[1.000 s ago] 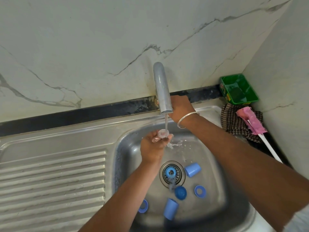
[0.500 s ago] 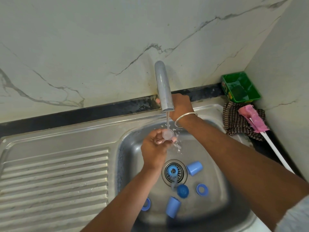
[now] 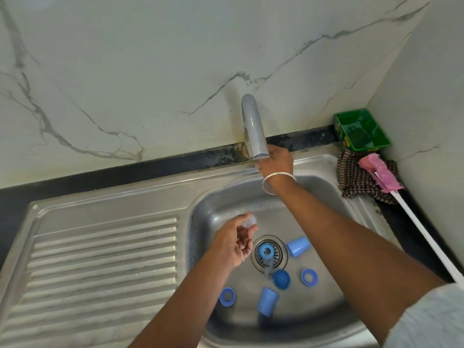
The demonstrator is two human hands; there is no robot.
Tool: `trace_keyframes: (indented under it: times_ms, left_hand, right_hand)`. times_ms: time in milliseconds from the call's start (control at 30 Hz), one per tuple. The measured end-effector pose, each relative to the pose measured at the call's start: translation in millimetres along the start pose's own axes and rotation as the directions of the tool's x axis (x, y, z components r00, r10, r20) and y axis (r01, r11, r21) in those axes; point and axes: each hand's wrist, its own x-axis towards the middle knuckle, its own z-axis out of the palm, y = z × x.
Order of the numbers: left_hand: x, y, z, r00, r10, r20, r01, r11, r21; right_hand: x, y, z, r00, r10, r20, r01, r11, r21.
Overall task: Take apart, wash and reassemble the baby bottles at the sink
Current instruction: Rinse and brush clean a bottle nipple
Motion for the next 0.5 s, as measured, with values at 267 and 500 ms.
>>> trace_keyframes:
  times_ms: [267, 500]
  left_hand:
    - [-3.5, -33.1, -34.0, 0.992, -0.094, 0.087, 0.107, 0.982, -0.156]
    - [-13.1, -72.2, -48.3, 0.996, -0.005, 0.093, 0.006, 1.0, -0.007]
  right_hand:
    - [-77.5, 45.2, -37.4, 0.868, 0.465, 0.177, -0.493, 0.848, 0.194]
    - [-163.0, 103.0, -55.3, 0.797, 0.571, 0.199, -0.575, 0.817, -0.041]
